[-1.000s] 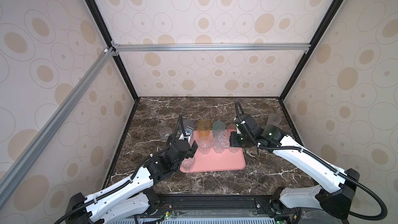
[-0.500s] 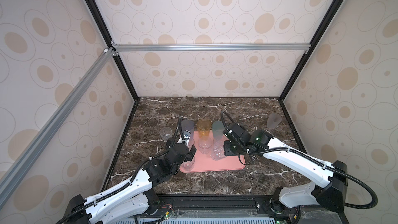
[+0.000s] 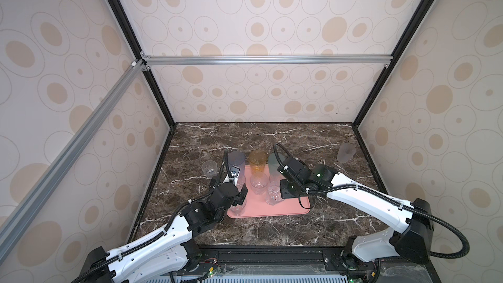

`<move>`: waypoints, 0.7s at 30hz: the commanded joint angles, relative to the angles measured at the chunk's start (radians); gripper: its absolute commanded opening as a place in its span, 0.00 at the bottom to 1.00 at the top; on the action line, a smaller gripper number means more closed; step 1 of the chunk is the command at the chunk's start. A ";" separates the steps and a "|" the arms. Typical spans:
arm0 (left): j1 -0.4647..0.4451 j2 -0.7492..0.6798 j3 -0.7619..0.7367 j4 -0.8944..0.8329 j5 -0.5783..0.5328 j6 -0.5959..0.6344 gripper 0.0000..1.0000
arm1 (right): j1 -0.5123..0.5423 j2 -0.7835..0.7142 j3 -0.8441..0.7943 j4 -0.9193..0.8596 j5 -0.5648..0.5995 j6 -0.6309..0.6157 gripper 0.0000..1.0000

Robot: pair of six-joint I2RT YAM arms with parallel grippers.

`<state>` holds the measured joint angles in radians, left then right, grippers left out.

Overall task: Place the glasses into the tray
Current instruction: 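Carry the clear glass over the tray and lower it near the robot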

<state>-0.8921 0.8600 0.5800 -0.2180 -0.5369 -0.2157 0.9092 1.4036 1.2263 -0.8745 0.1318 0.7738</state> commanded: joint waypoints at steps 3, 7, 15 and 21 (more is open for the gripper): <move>0.004 0.014 0.036 -0.001 -0.026 -0.020 0.99 | 0.005 -0.006 0.001 0.008 0.023 0.005 0.00; 0.006 0.000 0.024 0.008 -0.032 -0.032 0.99 | 0.009 0.009 0.002 0.017 0.004 0.005 0.00; 0.009 -0.015 0.004 0.017 -0.024 -0.047 0.99 | 0.069 0.101 0.054 0.002 0.046 0.014 0.00; 0.013 0.002 -0.020 0.050 0.001 -0.052 0.99 | 0.128 0.221 0.150 -0.059 0.133 -0.003 0.00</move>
<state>-0.8860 0.8585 0.5716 -0.1982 -0.5404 -0.2428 1.0119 1.5852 1.3186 -0.8917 0.1932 0.7715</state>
